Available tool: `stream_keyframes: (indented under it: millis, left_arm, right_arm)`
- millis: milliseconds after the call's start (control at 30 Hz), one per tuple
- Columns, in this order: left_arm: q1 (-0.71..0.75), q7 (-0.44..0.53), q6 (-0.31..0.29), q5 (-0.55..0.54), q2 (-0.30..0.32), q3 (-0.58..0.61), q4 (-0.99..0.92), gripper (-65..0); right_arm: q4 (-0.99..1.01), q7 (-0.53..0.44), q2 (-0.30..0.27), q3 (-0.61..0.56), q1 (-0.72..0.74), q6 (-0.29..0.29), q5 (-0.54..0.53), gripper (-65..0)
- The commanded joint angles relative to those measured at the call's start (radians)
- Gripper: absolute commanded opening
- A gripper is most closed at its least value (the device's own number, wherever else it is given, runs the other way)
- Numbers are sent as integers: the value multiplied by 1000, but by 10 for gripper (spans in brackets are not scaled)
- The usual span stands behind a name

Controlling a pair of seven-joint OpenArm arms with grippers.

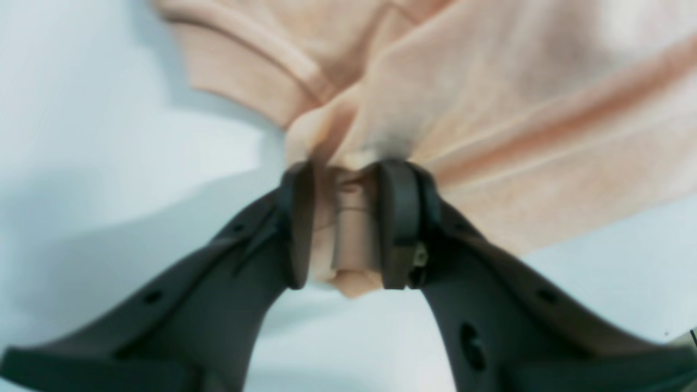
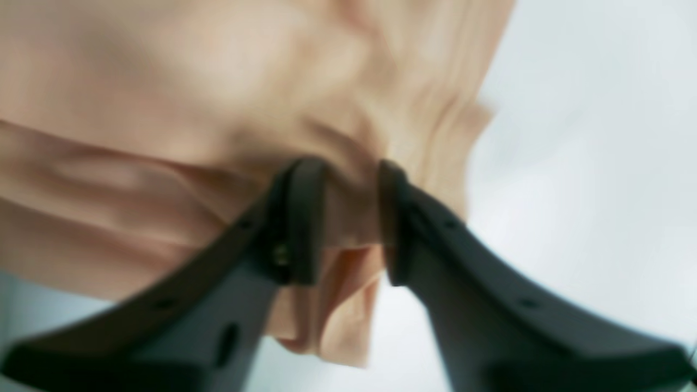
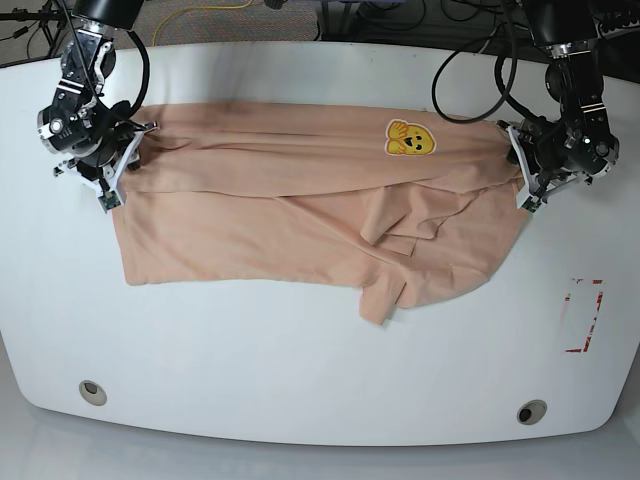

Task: Fold the T-shirt properly
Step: 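Move both grippers inward and grasp the shirt edge again, then drag the shirt edge with both grippers, spreading it apart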

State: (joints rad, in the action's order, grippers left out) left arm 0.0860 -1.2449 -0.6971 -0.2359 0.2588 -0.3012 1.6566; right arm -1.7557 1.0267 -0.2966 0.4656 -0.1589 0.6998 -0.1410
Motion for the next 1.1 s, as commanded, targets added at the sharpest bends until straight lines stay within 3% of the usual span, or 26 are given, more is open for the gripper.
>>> stream_keyframes:
  millis: [0, 133, 333, 600, 833, 1067]
  left_arm:
    - [-30, -26, -1, -7, 14, -6, 38, -440]
    - [-38, -48, -1, -7, 12, -20, 87, -440]
    - [-41, -54, -1, -3, -23, -34, 138, -440]
    - [-36, -46, -1, 0, -39, -33, 87, -440]
    - [-19, 21, -1, 0, -37, -34, -17, -440]
    - [-15, 89, -1, 0, -36, -33, -134, -440]
  right_arm:
    - [-85, 8, -3, 9, 6, -2, -7, -330]
    - [-149, 36, 18, 12, -6, -2, -1, -270]
    - [-192, 97, 49, 14, -44, -2, -1, -271]
    - [-189, 94, 90, 104, -98, -2, 1, -271]
    - [-143, 83, 83, 109, -126, -2, 1, -271]
    - [-43, -4, 64, 111, -133, -2, 1, -271]
